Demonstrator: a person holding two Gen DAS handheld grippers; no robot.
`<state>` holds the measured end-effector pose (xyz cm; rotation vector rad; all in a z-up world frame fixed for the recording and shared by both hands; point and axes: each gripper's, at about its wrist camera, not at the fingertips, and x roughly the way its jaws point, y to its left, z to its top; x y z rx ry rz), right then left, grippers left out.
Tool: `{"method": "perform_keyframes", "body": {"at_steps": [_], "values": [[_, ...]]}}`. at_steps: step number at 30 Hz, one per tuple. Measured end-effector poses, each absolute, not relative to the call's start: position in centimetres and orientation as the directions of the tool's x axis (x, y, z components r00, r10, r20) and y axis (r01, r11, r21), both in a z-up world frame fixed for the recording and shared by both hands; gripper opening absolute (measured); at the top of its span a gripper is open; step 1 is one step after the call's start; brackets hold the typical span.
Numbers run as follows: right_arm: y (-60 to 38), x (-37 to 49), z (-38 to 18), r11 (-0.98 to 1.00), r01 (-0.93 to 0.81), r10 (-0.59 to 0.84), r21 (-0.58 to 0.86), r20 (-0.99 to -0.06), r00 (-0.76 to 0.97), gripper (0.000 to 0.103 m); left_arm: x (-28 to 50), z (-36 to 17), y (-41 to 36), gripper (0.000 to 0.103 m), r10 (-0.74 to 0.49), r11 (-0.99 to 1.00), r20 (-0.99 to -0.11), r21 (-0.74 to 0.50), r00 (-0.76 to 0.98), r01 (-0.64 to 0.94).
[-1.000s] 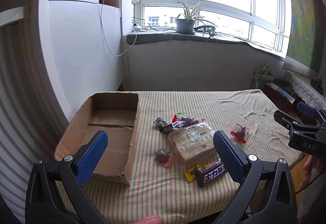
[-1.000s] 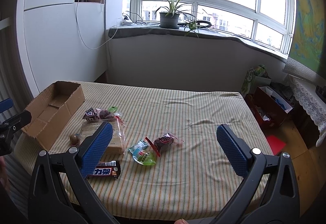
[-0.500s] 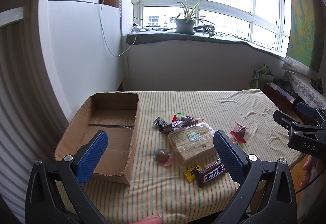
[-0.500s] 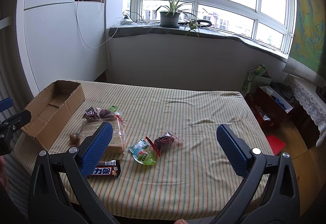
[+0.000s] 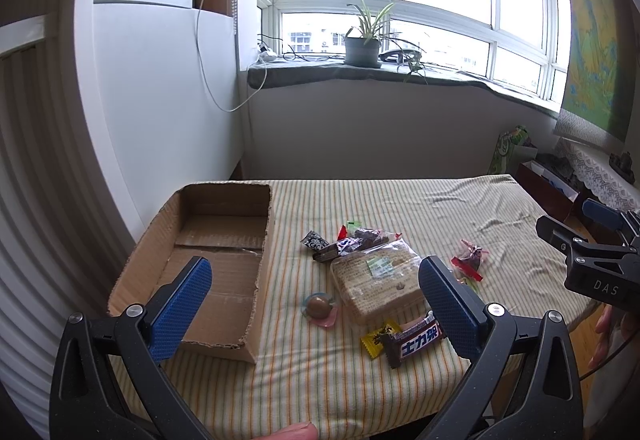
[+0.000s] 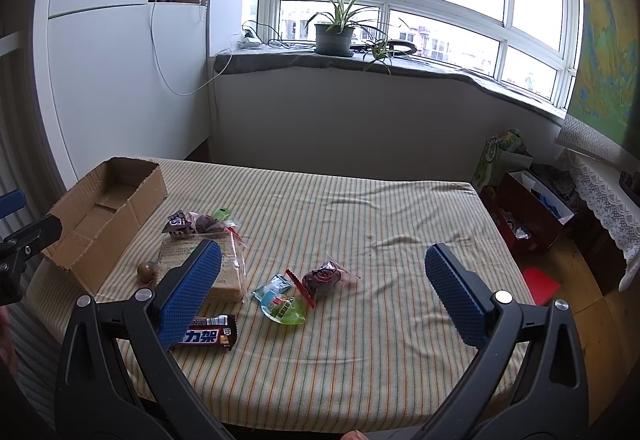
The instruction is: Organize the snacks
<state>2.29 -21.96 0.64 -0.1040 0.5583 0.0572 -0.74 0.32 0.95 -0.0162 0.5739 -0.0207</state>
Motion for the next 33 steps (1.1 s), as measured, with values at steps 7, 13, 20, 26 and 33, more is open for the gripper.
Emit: {"method": "perform_keyframes", "body": {"at_steps": [7, 13, 20, 26, 33], "values": [[-22.0, 2.3, 0.7, 0.993, -0.083, 0.026, -0.083, -0.532, 0.846, 0.103, -0.7, 1.0, 0.3, 0.103, -0.024, 1.0, -0.541, -0.019, 0.84, 0.016], [-21.9, 2.3, 0.7, 0.993, -0.082, 0.025, -0.083, -0.532, 0.846, 0.103, -0.7, 1.0, 0.3, 0.103, -0.025, 1.0, -0.542, -0.019, 0.84, 0.017], [-21.9, 2.3, 0.8, 0.993, -0.081, 0.025, -0.084, -0.529, 0.848, 0.103, -0.7, 1.2, 0.2, 0.103, -0.025, 1.0, -0.54, -0.019, 0.841, 0.018], [-22.1, 2.5, 0.6, 0.994, -0.079, 0.023, -0.081, -0.538, 0.842, 0.103, -0.6, 1.4, 0.1, 0.103, -0.029, 1.0, -0.538, -0.02, 0.843, 0.022], [-23.7, 3.3, -5.9, 0.996, -0.067, 0.008, -0.065, -0.649, 0.761, 0.103, 0.6, -3.0, -0.8, 0.103, -0.062, 0.998, -0.617, -0.044, 0.785, 0.045]]}}
